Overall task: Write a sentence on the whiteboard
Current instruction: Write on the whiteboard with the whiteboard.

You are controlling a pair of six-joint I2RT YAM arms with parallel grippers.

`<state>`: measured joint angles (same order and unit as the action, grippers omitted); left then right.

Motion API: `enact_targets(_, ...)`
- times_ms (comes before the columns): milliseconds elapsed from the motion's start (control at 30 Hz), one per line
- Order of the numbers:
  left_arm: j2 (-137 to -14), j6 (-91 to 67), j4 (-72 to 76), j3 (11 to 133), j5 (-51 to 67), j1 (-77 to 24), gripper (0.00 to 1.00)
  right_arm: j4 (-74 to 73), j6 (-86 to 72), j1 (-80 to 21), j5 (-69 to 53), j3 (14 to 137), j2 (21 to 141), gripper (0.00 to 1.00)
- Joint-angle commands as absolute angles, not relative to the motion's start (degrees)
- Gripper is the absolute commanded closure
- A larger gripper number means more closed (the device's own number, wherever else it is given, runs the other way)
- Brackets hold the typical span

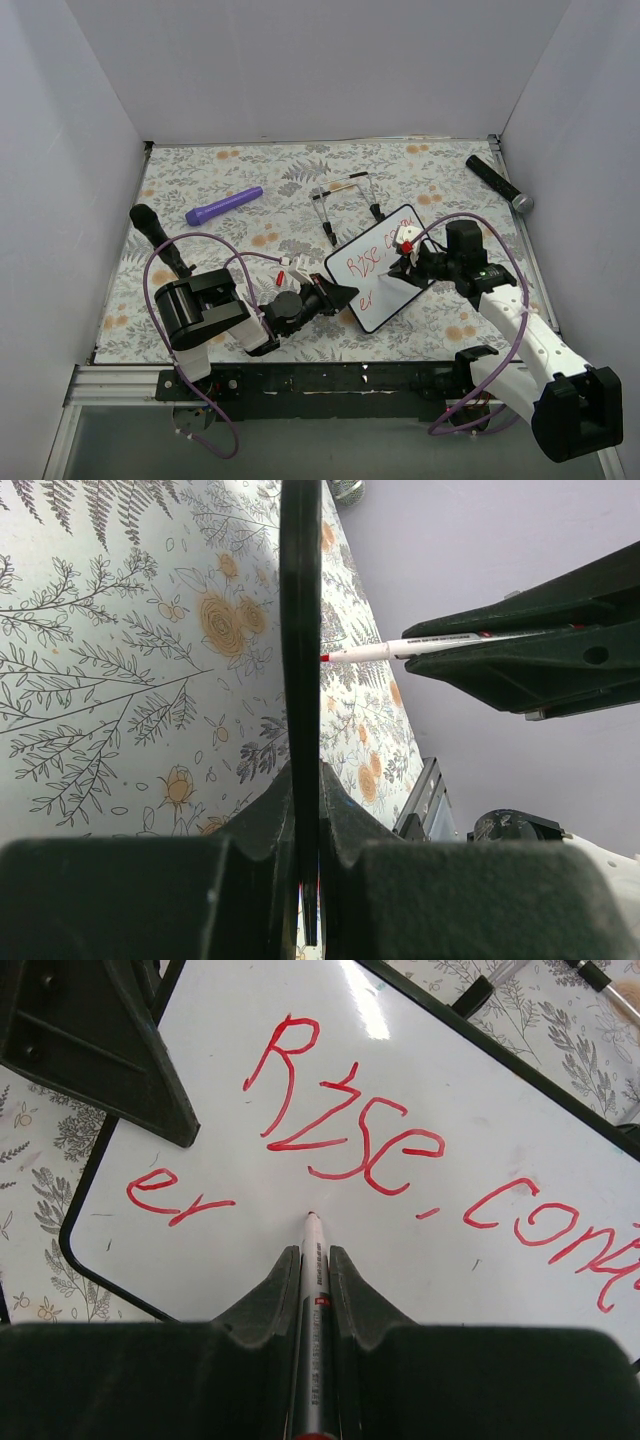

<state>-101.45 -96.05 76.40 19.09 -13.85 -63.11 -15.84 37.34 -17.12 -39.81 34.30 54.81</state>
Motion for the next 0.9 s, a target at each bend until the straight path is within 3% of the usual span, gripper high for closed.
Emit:
enact_targets(0,-100.37,-93.25,87.54,18.54,-12.13,-63.28,1.0,-16.61,38.76,-18.11,-41.39,34.63,55.98,0.99)
enact_targets(867,-99.75,-92.9,87.63,17.84,-12.75,-63.28,1.0,-36.82,52.73,-18.28,-41.31,38.23,60.64,0.99)
